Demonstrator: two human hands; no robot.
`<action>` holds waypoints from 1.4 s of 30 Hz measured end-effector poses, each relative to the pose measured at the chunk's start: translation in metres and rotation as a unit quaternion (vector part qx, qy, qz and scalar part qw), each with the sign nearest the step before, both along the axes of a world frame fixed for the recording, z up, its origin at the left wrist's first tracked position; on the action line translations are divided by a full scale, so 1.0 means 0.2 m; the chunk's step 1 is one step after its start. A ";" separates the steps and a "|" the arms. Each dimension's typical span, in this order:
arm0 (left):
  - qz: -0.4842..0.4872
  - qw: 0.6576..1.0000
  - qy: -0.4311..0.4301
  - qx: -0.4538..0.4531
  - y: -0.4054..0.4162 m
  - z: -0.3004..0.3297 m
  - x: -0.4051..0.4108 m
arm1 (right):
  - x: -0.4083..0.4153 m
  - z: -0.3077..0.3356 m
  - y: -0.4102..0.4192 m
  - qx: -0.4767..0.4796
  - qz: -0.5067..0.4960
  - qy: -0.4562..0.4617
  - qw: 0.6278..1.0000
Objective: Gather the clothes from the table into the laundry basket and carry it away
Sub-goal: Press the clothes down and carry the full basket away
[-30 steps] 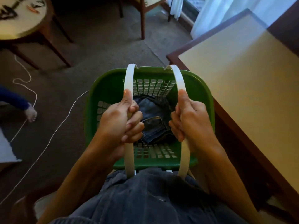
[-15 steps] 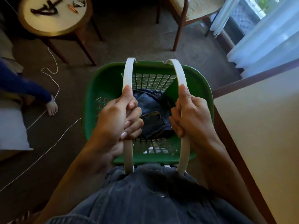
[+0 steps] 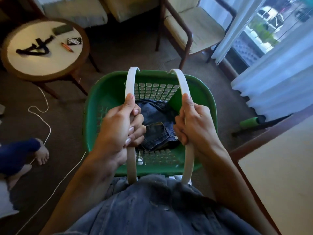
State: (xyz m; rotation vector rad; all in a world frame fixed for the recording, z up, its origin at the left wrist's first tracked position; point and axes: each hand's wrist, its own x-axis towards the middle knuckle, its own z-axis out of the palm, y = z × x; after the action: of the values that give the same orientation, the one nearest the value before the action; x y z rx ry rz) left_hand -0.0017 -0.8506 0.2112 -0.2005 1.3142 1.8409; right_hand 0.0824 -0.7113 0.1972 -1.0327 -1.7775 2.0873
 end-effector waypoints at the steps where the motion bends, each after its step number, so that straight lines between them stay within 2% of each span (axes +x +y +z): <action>1: -0.010 1.000 0.008 -0.001 0.03 0.01 -0.08 | -0.07 0.01 0.02 0.001 -0.009 0.006 1.000; 7: -0.079 0.996 0.049 0.006 0.31 0.04 -0.51 | -0.42 0.00 0.21 0.003 -0.085 0.042 0.995; 12: -0.121 0.992 0.045 -0.004 0.62 0.01 -0.77 | -0.63 -0.04 0.47 0.001 -0.129 0.045 0.991; 18: -0.130 0.991 0.018 -0.006 1.14 -0.05 -1.08 | -0.89 -0.09 0.97 -0.005 -0.163 0.034 0.986; 29: -0.213 0.976 0.037 0.035 2.00 0.04 -1.35 | -1.10 0.04 1.74 0.029 -0.242 0.042 0.969; 37: -0.351 0.934 0.019 0.063 2.59 0.04 -1.50 | -1.12 0.02 2.12 0.051 -0.366 0.021 0.929; 42: -0.469 0.881 -0.011 0.066 3.01 0.02 -1.64 | -1.22 0.02 2.35 0.056 -0.465 0.013 0.883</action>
State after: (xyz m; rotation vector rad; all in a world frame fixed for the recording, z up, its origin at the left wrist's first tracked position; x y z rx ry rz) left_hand -0.3301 -0.2484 0.2146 0.4293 0.9846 1.0652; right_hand -0.1617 -0.2419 0.2019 -1.4224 -1.0087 1.3542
